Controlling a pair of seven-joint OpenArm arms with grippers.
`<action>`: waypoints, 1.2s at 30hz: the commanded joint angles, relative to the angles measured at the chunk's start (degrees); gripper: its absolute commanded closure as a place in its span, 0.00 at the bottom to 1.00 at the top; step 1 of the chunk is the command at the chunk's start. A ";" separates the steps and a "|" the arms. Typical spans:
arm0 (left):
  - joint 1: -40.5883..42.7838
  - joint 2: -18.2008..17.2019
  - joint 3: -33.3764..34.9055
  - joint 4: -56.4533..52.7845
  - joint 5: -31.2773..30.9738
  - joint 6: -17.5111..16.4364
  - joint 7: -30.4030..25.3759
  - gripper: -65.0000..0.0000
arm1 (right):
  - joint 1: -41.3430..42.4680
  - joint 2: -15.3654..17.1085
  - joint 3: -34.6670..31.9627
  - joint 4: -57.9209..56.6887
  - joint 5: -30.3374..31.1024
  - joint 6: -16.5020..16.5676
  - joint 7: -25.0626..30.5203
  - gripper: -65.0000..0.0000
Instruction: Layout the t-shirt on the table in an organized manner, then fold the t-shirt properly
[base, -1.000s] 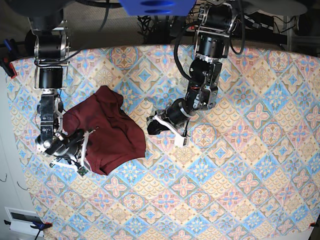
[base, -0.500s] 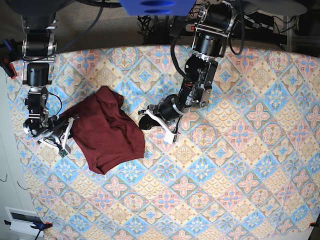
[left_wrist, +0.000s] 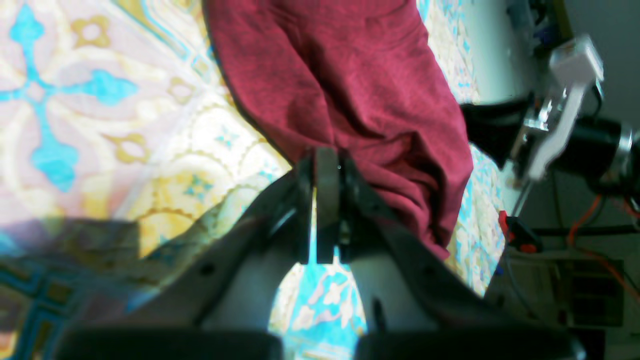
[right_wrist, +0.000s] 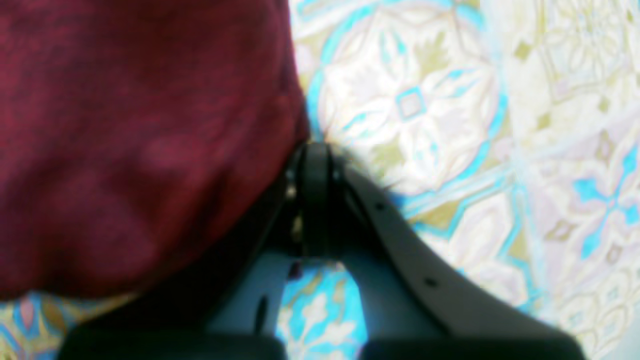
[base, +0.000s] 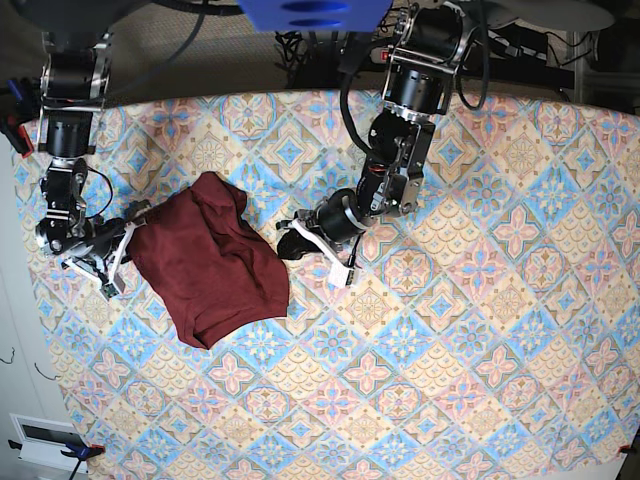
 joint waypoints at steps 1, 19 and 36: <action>-0.86 0.58 0.10 1.10 -0.96 -0.72 -0.79 1.00 | -0.07 0.91 0.15 1.69 -0.43 0.84 -2.78 0.99; -0.60 0.14 0.10 1.10 -1.05 -0.72 -0.79 1.00 | -11.24 -2.60 5.16 23.67 -0.25 0.84 -14.29 1.00; -0.51 0.05 0.01 3.73 -0.96 -0.72 1.75 1.00 | -16.69 -4.62 4.99 33.34 -0.25 0.84 -16.84 1.00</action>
